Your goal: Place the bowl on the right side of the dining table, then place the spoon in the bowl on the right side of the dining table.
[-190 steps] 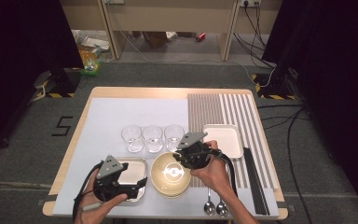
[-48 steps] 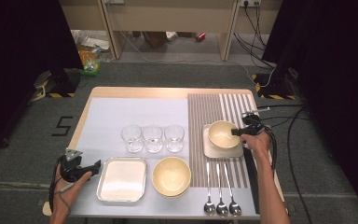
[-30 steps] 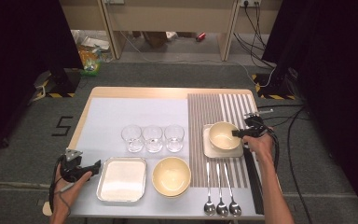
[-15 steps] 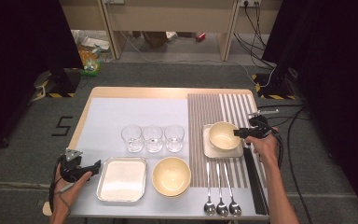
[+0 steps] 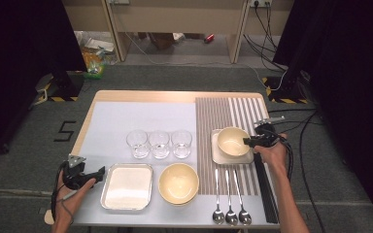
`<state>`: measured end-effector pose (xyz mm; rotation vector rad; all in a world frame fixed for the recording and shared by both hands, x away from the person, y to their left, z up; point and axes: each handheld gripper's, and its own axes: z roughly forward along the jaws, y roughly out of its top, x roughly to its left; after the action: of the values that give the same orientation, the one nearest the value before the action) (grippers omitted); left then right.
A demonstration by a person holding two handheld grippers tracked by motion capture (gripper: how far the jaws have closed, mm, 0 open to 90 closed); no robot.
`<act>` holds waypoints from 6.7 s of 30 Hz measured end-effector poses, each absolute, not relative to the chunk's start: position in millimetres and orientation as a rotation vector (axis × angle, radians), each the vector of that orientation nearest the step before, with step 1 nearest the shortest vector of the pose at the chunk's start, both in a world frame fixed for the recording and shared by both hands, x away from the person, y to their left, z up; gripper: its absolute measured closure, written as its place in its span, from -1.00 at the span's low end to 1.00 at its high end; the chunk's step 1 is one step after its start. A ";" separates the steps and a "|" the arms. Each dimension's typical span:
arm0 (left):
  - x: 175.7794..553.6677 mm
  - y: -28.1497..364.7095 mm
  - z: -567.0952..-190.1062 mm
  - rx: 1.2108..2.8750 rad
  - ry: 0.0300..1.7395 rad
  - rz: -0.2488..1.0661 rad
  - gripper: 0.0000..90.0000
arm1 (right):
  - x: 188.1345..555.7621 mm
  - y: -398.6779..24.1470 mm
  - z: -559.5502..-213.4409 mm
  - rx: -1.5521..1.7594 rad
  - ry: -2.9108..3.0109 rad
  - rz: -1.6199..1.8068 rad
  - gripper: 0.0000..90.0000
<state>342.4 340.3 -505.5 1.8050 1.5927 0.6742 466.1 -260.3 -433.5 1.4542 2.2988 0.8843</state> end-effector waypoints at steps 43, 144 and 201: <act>342.2 340.6 -505.4 1.806 1.594 0.670 -0.70 | 400.5 -269.8 -402.1 1.418 2.224 1.065 0.06; 342.7 340.6 -505.5 1.807 1.597 0.668 -0.71 | 296.5 -238.8 -455.4 1.262 2.435 1.000 0.04; 342.4 340.7 -505.5 1.807 1.595 0.669 -0.71 | 314.4 -237.9 -457.5 1.281 2.550 0.784 0.97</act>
<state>342.4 340.7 -505.5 1.8072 1.5951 0.6692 314.4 -237.9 -457.5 1.2811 2.5502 0.7844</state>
